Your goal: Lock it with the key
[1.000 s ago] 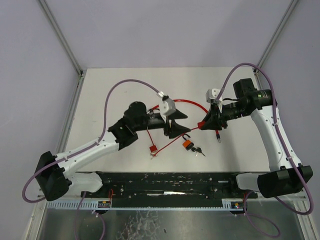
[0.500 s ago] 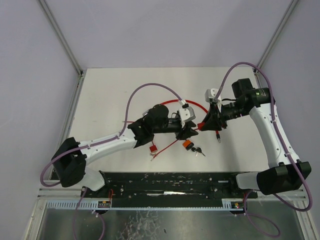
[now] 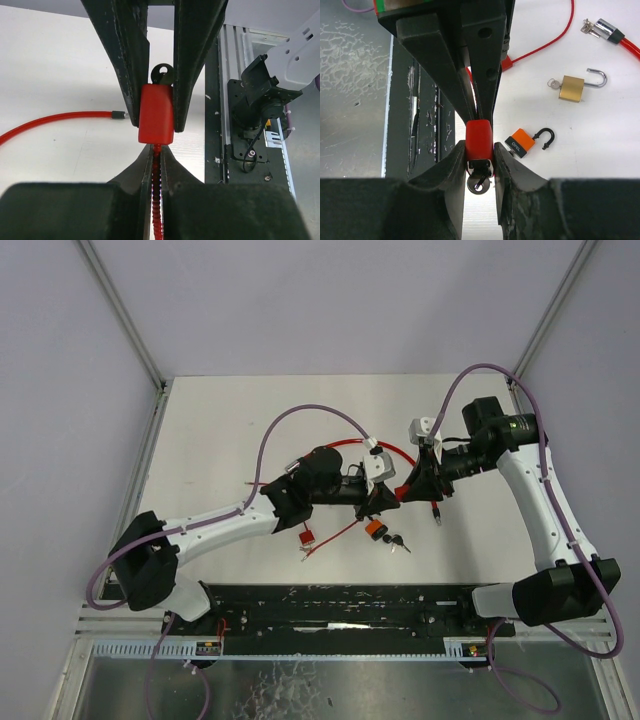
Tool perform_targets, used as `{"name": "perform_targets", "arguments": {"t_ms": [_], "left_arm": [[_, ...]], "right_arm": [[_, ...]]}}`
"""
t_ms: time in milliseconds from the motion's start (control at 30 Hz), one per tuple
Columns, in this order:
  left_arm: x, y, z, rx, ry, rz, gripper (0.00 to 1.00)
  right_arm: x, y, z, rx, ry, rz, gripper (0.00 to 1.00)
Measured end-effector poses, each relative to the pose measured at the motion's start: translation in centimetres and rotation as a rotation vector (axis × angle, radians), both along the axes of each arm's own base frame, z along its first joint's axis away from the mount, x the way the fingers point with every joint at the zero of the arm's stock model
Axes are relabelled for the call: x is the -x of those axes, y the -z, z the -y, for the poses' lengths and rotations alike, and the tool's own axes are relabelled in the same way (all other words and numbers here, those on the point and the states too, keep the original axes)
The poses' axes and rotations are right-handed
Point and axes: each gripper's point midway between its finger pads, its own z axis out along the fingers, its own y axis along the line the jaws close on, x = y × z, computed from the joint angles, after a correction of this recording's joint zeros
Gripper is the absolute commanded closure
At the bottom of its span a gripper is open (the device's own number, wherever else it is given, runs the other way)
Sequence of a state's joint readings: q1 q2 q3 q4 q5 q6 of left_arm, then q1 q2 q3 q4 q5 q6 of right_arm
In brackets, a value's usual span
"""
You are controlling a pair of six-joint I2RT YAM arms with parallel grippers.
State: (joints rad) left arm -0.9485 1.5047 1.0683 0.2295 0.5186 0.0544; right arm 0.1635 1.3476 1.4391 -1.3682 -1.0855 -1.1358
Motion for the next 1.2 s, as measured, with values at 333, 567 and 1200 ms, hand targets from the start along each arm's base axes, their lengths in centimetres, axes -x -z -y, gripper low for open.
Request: {"name": "perform_targets", "arguments": {"t_ms": [333, 567, 1200], "left_arm": [[-0.7, -1.4, -1.2, 0.093, -0.093, -0.058, 1.00], [-4.9, -5.3, -3.9, 0.273, -0.321, -0.172, 1.00], [-6.6, -10.2, -4.1, 0.483, -0.420, -0.260, 1.00]], "right_arm": [[-3.9, -5.0, 0.8, -0.072, 0.113, 0.022, 0.21], [-4.3, -8.9, 0.5, -0.238, 0.146, -0.026, 0.33], [-6.5, -9.3, -1.0, -0.421, 0.264, -0.273, 0.44]]}}
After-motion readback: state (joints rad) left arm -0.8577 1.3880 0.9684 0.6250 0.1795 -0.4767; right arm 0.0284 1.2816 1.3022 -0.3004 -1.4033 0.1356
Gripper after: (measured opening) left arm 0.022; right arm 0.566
